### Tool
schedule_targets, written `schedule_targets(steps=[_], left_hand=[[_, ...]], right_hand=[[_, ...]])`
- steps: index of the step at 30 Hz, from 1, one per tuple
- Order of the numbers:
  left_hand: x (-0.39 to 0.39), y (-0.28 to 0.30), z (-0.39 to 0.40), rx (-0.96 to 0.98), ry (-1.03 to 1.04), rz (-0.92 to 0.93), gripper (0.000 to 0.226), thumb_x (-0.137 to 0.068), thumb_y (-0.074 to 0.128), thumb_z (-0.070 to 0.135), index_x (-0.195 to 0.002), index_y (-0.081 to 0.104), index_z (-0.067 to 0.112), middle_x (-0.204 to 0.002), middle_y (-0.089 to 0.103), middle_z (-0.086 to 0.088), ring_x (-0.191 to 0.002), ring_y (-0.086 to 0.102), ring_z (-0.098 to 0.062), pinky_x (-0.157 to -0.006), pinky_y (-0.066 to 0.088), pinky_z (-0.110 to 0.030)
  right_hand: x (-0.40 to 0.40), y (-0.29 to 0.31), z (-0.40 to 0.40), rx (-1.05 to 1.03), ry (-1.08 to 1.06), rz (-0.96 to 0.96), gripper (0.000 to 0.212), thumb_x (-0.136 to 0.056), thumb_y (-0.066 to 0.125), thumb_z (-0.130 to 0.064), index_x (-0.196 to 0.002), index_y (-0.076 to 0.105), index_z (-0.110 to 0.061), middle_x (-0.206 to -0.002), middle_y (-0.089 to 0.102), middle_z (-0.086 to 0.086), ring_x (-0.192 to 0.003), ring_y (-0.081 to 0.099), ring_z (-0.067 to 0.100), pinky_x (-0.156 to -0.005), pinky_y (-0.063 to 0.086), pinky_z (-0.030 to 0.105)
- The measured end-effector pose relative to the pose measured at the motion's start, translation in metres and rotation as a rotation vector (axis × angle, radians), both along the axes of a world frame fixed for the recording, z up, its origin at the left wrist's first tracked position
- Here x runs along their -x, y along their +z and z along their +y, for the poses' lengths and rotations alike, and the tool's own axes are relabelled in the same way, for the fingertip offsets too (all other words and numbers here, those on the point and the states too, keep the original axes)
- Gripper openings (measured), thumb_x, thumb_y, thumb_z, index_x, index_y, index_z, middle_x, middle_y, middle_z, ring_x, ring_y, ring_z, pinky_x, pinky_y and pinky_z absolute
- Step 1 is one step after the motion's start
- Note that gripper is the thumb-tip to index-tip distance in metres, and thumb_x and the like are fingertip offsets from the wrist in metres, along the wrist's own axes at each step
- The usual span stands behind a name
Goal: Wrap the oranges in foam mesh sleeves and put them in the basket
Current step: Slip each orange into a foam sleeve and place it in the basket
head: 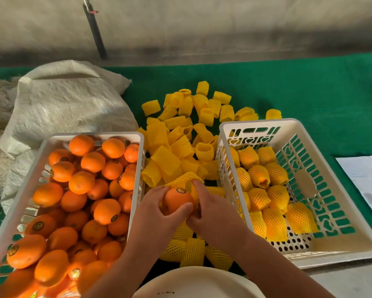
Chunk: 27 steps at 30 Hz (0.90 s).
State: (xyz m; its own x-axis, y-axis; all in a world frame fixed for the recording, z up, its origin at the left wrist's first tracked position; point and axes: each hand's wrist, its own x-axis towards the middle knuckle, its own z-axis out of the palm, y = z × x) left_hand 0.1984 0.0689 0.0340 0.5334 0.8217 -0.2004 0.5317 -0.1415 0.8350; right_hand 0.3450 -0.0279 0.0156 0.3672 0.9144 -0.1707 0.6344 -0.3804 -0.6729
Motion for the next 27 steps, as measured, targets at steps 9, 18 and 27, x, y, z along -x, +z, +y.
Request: schedule_targets(steps=[9, 18, 27], left_hand=[[0.007, 0.003, 0.013, 0.201, -0.150, -0.026, 0.079, -0.071, 0.083, 0.055, -0.142, 0.052, 0.040, -0.111, 0.063, 0.013, -0.088, 0.070, -0.014, -0.060, 0.061, -0.025], [0.007, 0.000, 0.003, -0.323, 0.037, 0.020, 0.070, -0.073, 0.069, 0.079, -0.126, 0.056, 0.035, -0.111, 0.057, 0.020, -0.101, 0.058, -0.002, -0.078, 0.049, -0.018], [0.012, 0.004, 0.008, -0.388, 0.022, -0.063, 0.079, -0.074, 0.073, 0.073, -0.136, 0.043, 0.035, -0.132, 0.040, 0.016, -0.111, 0.048, -0.003, -0.074, 0.062, -0.026]], right_hand=[[-0.001, 0.005, -0.010, -0.022, 0.028, -0.174, 0.081, -0.093, 0.056, -0.061, -0.156, 0.008, -0.044, -0.110, 0.064, -0.012, -0.078, 0.058, 0.008, -0.065, 0.041, 0.018], [0.039, 0.028, -0.016, -0.140, 0.033, -0.266, 0.071, -0.097, 0.042, -0.047, -0.161, 0.013, -0.036, -0.082, 0.049, -0.026, -0.062, 0.052, -0.002, -0.054, 0.031, 0.008], [0.012, 0.035, -0.018, -0.446, -0.265, 0.159, 0.052, -0.088, 0.069, -0.055, -0.137, 0.054, -0.049, -0.110, 0.057, -0.020, -0.103, 0.061, 0.011, -0.071, 0.058, 0.022]])
